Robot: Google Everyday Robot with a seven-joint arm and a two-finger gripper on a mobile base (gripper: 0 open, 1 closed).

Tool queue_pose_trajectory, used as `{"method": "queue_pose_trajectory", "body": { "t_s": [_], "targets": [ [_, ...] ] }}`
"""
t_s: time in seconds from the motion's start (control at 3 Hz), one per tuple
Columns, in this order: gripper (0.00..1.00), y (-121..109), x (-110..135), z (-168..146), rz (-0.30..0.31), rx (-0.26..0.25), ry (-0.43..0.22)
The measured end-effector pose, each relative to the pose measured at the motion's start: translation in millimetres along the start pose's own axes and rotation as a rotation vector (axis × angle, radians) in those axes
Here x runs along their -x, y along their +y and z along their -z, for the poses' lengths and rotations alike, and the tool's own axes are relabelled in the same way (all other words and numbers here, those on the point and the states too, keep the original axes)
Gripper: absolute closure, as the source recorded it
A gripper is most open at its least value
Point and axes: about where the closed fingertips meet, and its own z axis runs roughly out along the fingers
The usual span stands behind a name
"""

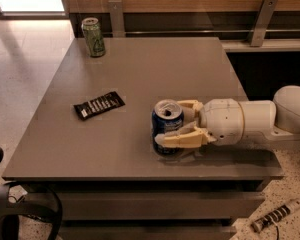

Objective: Move pepsi can near green can

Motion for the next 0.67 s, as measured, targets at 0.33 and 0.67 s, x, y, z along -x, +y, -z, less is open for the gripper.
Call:
{"method": "queue_pose_trajectory", "body": {
  "t_s": [0.33, 0.67],
  "targets": [
    [0.95, 0.6, 1.1, -1.9, 0.002, 0.004, 0.000],
    [1.00, -5.9, 10.6, -0.4, 0.006, 0.002, 0.004]
  ]
}}
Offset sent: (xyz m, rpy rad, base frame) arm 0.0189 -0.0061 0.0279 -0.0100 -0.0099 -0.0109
